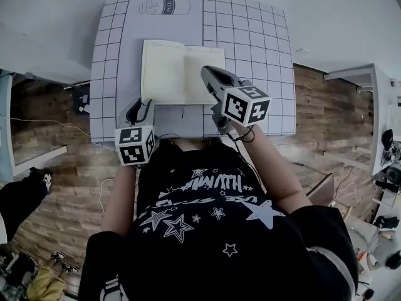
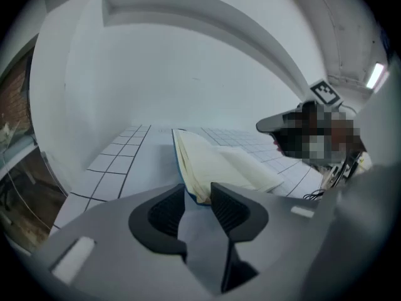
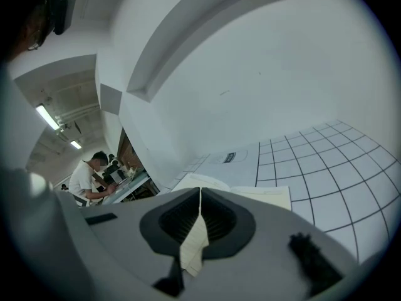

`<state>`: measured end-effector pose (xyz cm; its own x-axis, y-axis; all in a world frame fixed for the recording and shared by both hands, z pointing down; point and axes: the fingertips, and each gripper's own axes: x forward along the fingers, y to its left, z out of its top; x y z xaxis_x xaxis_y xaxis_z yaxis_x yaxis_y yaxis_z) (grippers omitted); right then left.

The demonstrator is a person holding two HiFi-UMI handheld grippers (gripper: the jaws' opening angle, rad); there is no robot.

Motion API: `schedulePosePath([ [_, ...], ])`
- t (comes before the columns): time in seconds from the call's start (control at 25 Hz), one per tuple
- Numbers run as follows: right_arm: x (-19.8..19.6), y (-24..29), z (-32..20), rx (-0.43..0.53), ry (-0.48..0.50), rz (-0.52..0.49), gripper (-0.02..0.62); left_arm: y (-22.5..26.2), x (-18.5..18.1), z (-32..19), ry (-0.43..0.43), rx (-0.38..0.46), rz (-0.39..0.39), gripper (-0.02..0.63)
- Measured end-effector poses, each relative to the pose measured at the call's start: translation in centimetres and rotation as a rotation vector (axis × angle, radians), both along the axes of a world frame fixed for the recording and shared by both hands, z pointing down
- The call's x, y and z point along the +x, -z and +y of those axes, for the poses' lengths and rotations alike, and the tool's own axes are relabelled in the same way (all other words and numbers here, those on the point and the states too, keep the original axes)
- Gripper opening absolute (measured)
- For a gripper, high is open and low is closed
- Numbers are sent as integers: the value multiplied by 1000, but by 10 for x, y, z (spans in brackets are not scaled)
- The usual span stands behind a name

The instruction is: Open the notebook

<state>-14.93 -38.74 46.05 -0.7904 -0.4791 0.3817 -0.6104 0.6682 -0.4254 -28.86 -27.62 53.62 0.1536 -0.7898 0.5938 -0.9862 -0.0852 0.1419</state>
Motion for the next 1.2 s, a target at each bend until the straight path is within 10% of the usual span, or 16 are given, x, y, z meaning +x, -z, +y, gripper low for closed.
schedulePosePath([
  [0.16, -10, -7, 10, -19, -45, 25, 17, -19, -14, 4, -76, -11, -160, 203],
  [0.72, 27, -11, 45, -17, -211, 77, 17, 11, -22, -5, -128, 132, -79, 158],
  [1.2, 102, 23, 89, 48, -186, -39, 17, 89, 49, 43, -55, 268, -92, 107],
])
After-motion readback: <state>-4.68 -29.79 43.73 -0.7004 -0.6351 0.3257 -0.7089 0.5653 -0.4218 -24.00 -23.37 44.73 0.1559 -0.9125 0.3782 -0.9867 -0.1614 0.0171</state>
